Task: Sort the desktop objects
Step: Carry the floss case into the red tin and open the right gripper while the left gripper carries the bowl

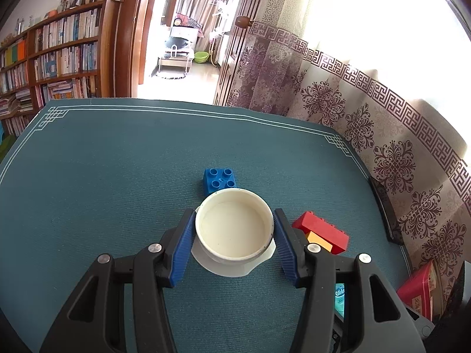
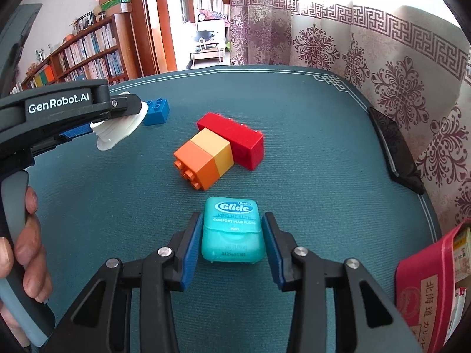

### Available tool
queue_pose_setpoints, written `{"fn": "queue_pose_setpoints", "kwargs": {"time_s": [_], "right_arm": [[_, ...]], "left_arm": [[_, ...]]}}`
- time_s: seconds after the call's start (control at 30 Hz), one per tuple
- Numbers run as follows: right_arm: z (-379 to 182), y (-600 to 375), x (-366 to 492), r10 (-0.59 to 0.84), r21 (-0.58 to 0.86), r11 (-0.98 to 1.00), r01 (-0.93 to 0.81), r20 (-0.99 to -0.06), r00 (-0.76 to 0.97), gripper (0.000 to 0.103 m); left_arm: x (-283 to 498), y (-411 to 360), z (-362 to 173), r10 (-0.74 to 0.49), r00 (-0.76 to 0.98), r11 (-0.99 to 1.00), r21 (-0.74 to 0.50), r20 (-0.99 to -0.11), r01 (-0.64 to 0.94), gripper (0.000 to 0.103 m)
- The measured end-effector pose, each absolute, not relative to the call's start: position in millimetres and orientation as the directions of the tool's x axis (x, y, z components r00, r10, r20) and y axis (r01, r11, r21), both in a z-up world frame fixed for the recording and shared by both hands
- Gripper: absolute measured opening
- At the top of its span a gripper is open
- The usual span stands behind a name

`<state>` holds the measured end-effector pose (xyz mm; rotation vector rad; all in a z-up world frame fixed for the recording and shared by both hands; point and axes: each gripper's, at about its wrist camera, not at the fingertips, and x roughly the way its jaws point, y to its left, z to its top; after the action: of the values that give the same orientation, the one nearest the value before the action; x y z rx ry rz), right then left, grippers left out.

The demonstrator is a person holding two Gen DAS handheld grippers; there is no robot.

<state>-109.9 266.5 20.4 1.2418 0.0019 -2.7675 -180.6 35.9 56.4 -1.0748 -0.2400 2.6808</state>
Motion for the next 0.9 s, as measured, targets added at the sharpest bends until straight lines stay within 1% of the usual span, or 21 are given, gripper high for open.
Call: {"fn": "queue_pose_setpoints", "kwargs": {"time_s": [0.2, 0.53, 0.7, 0.9], "right_arm": [[37, 286, -91, -0.104, 0.093, -0.994, 0.053, -0.725, -0.681, 0.043], [62, 307, -54, -0.088, 0.124, -0.992, 0.003, -0.686, -0.722, 0.043], [81, 321, -31, -0.051, 0.121, -0.992, -0.037, -0.653, -0.756, 0.043], [94, 355, -1, 0.032, 0.112, -0.985, -0.134, -0.636, -0.771, 0.043]], "left_arm": [[-172, 47, 63, 0.305, -0.703, -0.952, -0.236, -0.643, -0.197, 0.055], [-154, 62, 79, 0.359, -0.707, -0.933, -0.243, -0.609, -0.264, 0.055], [-140, 80, 86, 0.401, -0.696, -0.916, -0.242, -0.596, -0.321, 0.055], [-120, 102, 95, 0.466, -0.669, -0.882, -0.241, -0.579, -0.405, 0.055]]}}
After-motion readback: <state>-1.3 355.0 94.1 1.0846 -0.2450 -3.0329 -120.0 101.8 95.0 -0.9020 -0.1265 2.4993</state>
